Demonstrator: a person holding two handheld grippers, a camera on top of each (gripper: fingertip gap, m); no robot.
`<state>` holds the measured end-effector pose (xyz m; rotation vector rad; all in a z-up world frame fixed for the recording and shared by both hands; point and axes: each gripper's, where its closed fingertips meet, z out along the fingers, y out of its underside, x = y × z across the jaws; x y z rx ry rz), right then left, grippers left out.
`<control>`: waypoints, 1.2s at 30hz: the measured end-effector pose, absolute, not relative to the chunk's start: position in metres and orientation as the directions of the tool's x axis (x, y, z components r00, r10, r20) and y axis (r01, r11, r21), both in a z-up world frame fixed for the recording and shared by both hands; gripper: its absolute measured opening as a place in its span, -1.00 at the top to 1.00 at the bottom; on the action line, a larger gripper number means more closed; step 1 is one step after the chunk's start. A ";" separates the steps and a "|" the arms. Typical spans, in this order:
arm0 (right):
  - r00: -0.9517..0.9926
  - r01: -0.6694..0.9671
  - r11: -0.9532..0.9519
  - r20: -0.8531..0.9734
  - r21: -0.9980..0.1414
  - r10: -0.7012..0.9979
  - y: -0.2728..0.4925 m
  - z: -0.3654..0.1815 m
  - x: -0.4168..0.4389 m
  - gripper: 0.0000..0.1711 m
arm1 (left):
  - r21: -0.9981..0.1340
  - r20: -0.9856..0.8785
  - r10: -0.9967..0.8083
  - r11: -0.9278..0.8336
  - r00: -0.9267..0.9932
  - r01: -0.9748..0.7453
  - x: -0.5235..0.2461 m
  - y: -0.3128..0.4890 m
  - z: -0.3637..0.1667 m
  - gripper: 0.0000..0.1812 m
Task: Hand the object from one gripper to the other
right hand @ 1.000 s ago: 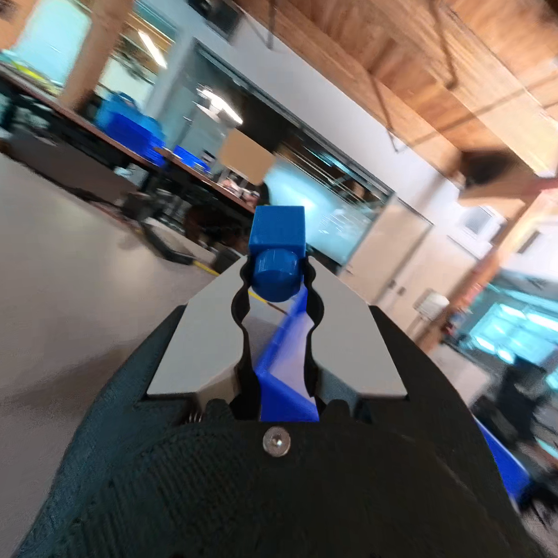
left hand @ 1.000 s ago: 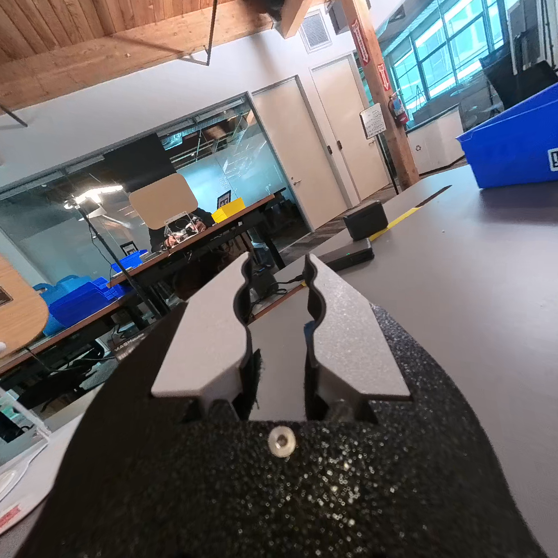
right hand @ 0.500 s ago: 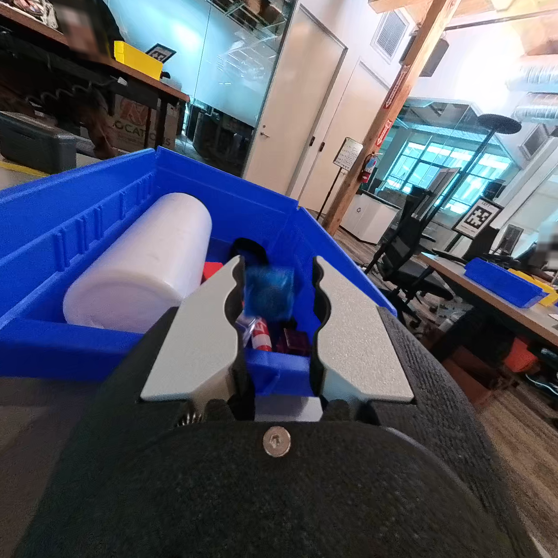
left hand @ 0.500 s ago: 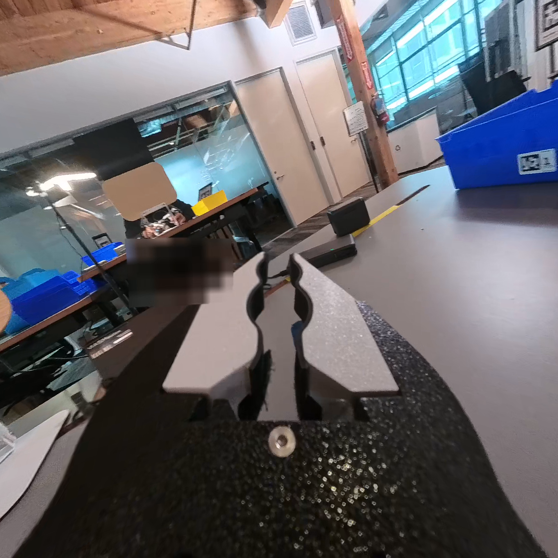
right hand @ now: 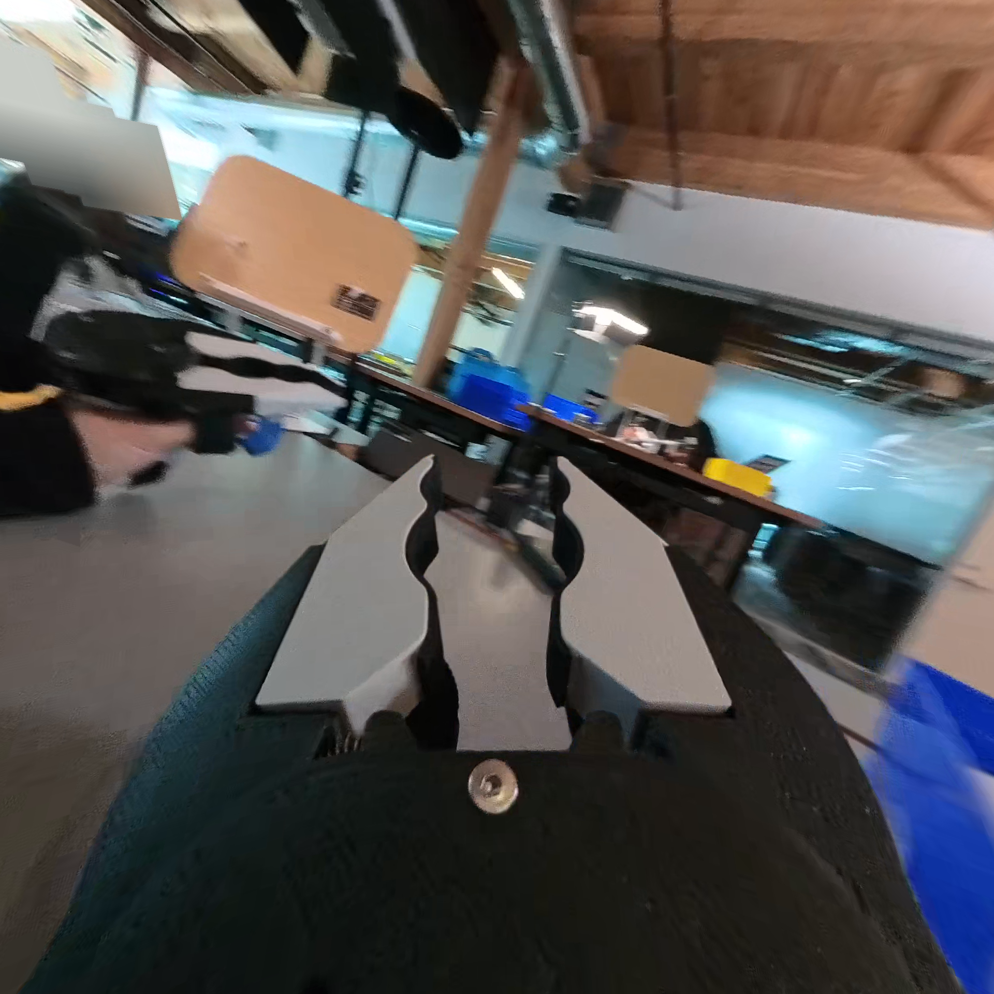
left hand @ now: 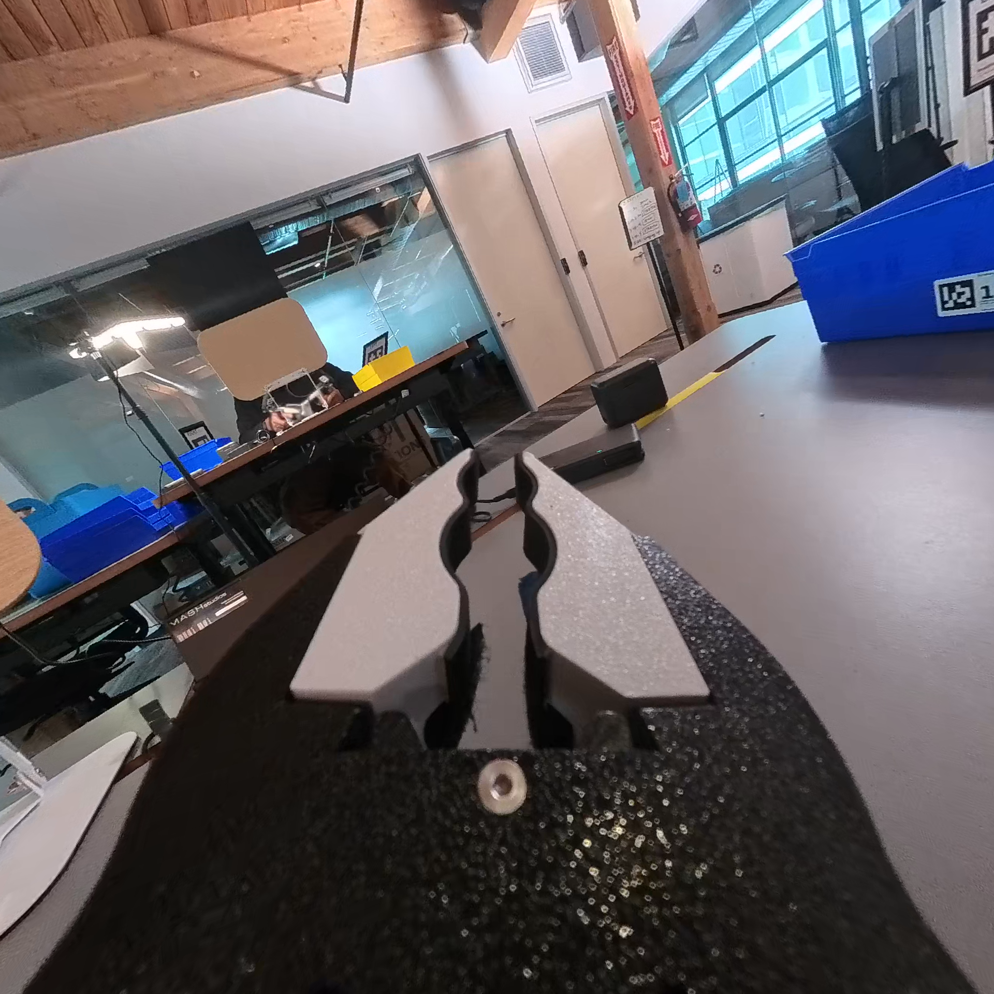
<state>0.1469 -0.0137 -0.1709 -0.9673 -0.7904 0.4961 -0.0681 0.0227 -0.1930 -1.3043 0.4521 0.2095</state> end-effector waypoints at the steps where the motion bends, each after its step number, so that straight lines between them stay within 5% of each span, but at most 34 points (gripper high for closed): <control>1: 0.582 -0.058 0.471 0.354 -0.880 0.732 -0.016 -0.174 0.124 0.56 | -0.881 -0.431 -0.097 0.262 0.897 -0.394 -0.069 0.022 -0.192 0.88; 8: 0.490 -0.141 0.456 0.338 -0.879 0.803 0.006 -0.172 0.015 0.64 | -0.936 -0.307 -0.175 0.235 0.936 -0.263 -0.077 0.021 -0.194 0.97; 22: 0.637 -0.152 0.438 0.251 -0.886 0.729 0.095 -0.158 -0.059 0.73 | -0.956 -0.264 -0.198 0.185 0.944 -0.229 -0.087 0.015 -0.181 0.87; 26: 0.577 -0.133 0.463 0.312 -0.876 0.755 0.085 -0.162 -0.073 0.75 | -0.931 -0.331 -0.068 0.186 0.941 -0.314 -0.114 -0.008 -0.149 0.85; 31: 0.537 -0.164 0.409 0.267 -0.898 0.800 0.085 -0.162 -0.078 0.76 | -0.964 -0.224 0.331 0.064 0.917 -0.259 -0.202 -0.096 -0.094 0.66; 36: 0.535 -0.206 0.362 0.204 -0.909 0.820 0.090 -0.155 -0.074 0.76 | -0.957 -0.221 0.561 -0.282 0.798 -0.066 -0.309 -0.194 -0.139 0.26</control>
